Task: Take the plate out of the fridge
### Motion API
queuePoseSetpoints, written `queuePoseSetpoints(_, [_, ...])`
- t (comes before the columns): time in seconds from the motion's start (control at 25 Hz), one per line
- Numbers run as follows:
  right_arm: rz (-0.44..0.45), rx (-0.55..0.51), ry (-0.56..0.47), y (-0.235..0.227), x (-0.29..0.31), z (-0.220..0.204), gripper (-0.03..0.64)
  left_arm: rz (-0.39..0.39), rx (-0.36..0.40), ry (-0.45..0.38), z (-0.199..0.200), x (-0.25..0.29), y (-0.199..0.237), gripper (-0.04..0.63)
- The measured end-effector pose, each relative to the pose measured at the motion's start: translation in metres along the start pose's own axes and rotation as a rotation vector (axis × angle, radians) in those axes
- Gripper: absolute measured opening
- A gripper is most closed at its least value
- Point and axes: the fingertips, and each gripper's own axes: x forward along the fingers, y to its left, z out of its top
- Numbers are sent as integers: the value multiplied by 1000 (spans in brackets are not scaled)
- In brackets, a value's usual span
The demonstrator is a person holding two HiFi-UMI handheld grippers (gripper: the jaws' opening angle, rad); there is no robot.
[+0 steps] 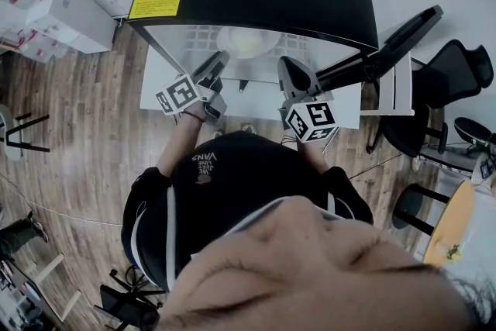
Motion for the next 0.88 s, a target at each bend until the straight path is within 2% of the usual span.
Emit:
queuePoseSetpoints(0.28, [-6, 0, -4, -4, -4, 1, 12, -4, -73, 13, -4, 6, -1, 121])
queuePoseSetpoints(0.56, [-11, 7, -5, -8, -5, -1, 12, 28, -169, 15, -3, 9, 0, 121])
queuePoseSetpoints(0.88, [-6, 9, -4, -7, -4, -2, 12, 43, -206, 10, -4, 11, -2, 121])
